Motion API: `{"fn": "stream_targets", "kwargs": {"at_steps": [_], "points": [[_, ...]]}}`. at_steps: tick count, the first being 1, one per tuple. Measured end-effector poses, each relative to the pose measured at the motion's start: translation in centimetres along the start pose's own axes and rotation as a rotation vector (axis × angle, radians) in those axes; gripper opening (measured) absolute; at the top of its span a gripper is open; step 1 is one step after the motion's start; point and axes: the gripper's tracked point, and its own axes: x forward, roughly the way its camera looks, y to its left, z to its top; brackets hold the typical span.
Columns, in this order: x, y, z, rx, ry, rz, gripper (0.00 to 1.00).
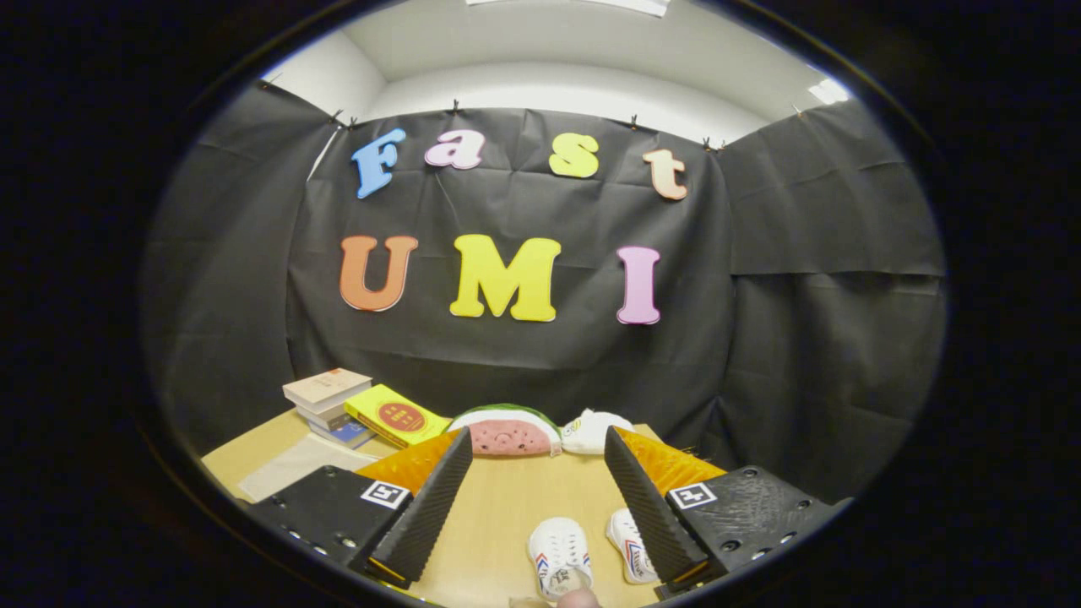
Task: Open the storage box then place both shoes into the box .Put the left shoe in first, then the right shoe, with the right side of both shoes facing outward in a uniform manner.
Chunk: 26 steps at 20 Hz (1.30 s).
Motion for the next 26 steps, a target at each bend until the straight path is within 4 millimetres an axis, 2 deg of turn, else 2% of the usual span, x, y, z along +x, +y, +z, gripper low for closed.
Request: {"fn": "stream_targets", "kwargs": {"at_steps": [5,8,14,18,22,26], "points": [[-0.8,-1.7,-0.5,0.009,0.012,-0.018,0.95],[-0.9,-1.4,-1.6,-0.007,0.044,0.002,0.95],[-1.0,2.3,-3.7,0.094,0.145,0.141,0.95],[-0.3,3.8,-5.5,0.141,0.219,0.205,0.95],[0.5,6.1,-8.5,0.188,0.296,0.279,0.95],[0.8,10.7,-12.8,0.253,0.434,0.409,0.96]]}}
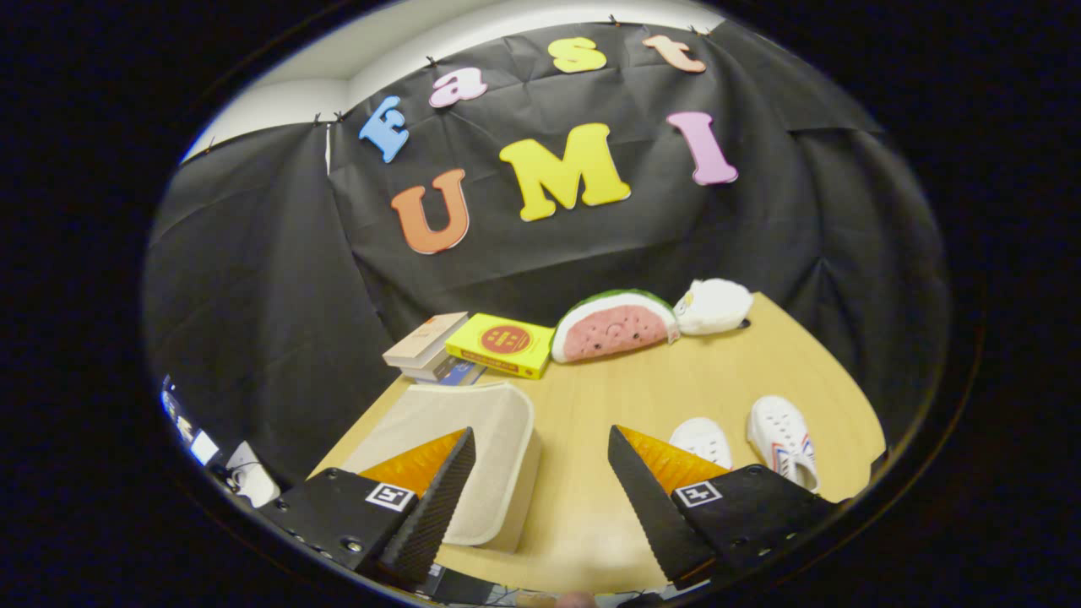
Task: Open the storage box then place both shoes into the box .Put the left shoe in first, then the right shoe, with the right side of both shoes facing outward in a uniform manner.
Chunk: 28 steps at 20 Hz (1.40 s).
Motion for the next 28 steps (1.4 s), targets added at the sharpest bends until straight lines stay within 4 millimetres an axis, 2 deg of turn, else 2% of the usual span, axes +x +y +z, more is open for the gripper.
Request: {"fn": "stream_targets", "kwargs": {"at_steps": [6,9,16,19,22,24,26,28], "points": [[4.4,1.5,-5.4,0.069,0.170,0.089,0.96],[5.4,2.4,-6.7,0.103,0.223,0.135,0.96],[6.6,4.2,-8.5,0.273,0.323,0.235,0.96],[7.7,5.0,-8.1,0.325,0.347,0.260,0.96],[7.6,5.5,-8.2,0.361,0.376,0.265,0.96],[7.5,5.3,-8.6,0.354,0.382,0.246,0.93],[6.8,4.9,-7.3,0.360,0.383,0.239,0.85],[6.2,4.3,-6.8,0.377,0.376,0.230,0.66]]}}
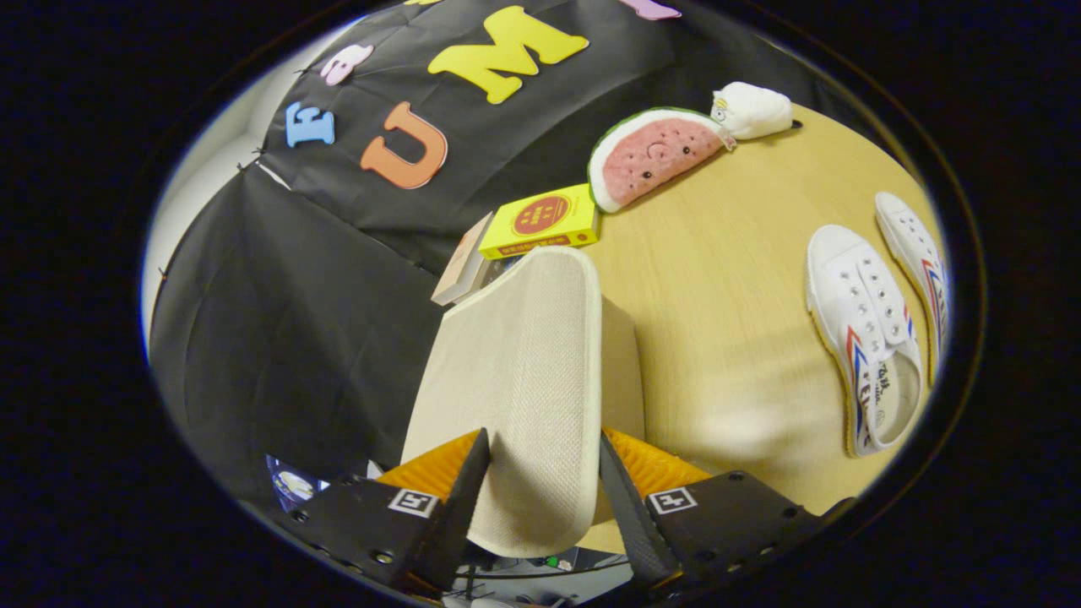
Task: Open the storage box then place both shoes into the box .Put the left shoe in first, then the right shoe, with the right side of both shoes facing outward in a uniform manner.
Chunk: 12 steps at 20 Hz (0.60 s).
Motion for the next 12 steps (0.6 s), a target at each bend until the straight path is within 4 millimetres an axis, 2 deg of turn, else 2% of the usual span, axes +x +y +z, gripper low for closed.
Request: {"fn": "stream_targets", "kwargs": {"at_steps": [1,2,5,7,10,12], "points": [[-1.2,-0.2,0.4,0.001,0.003,-0.004,0.56],[-0.6,-0.5,0.7,0.007,-0.014,-0.010,0.45],[-1.9,0.8,1.4,0.014,-0.033,0.010,0.13],[-2.3,1.5,1.4,-0.029,-0.033,-0.003,0.02],[-3.1,3.2,2.0,-0.107,-0.056,-0.015,0.02],[-4.2,5.3,2.9,-0.150,-0.085,-0.003,0.02]]}}
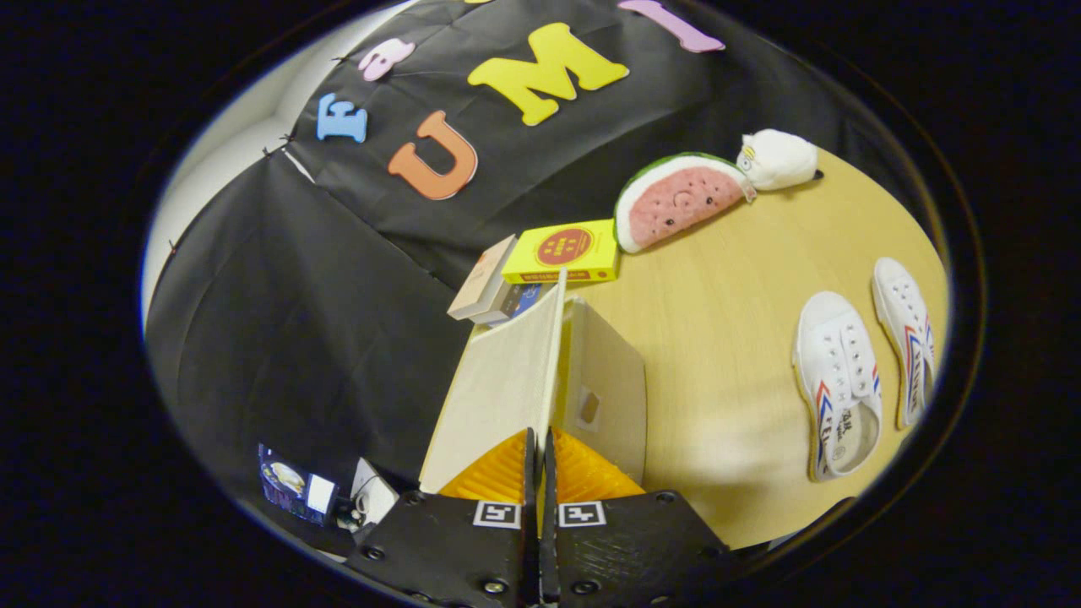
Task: Open the storage box then place both shoes into the box .Put the left shoe in first, then the right shoe, with the right side of both shoes facing outward in a uniform manner.
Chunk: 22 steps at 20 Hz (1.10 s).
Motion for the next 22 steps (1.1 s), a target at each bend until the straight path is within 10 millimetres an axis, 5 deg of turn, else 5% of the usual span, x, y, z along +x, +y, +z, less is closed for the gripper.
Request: {"fn": "stream_targets", "kwargs": {"at_steps": [9,17,22], "points": [[-1.5,12.2,3.9,-0.182,-0.091,0.056,0.02],[3.1,24.5,1.3,-0.319,-0.077,0.119,0.02],[6.9,28.4,-1.4,-0.421,-0.060,0.105,0.11]]}}
